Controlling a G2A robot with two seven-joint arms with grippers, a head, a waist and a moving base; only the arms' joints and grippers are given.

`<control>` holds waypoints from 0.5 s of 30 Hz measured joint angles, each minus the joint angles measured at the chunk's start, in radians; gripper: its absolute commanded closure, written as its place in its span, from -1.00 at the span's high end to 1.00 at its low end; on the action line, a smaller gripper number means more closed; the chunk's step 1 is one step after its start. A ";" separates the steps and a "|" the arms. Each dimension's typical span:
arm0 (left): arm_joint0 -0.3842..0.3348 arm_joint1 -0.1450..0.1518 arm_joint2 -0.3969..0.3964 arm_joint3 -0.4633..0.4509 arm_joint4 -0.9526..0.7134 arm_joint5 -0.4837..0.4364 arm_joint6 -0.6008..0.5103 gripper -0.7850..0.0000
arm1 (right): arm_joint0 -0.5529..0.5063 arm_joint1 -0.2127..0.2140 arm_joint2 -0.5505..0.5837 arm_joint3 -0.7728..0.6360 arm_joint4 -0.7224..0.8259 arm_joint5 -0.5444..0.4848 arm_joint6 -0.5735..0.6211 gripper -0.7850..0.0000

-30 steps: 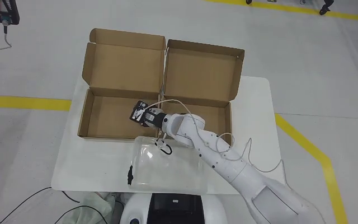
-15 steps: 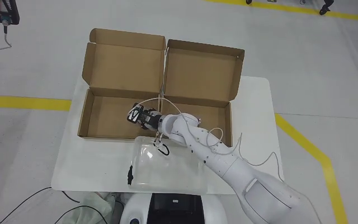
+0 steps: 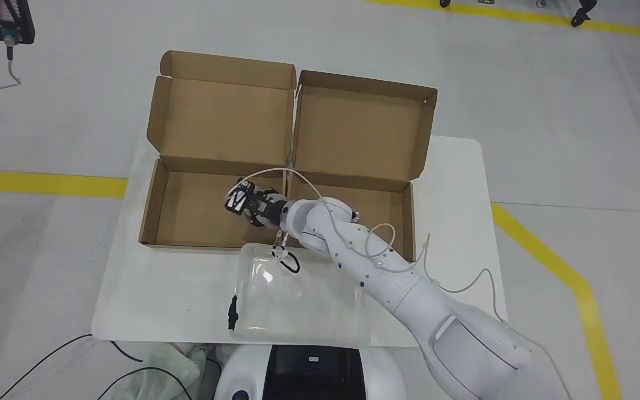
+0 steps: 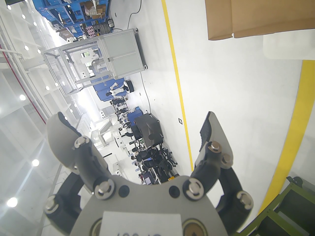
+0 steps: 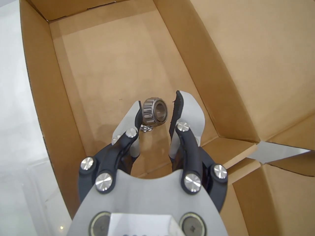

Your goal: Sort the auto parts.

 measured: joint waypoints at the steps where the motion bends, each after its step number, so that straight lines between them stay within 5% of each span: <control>1: 0.000 0.000 0.000 0.000 0.000 0.000 0.000 1.00 | -0.003 0.001 0.004 -0.008 -0.004 0.000 -0.001 -0.36; 15: 0.000 0.000 0.000 0.000 0.000 0.000 0.000 1.00 | -0.058 0.040 0.079 -0.165 -0.044 -0.103 -0.049 -0.21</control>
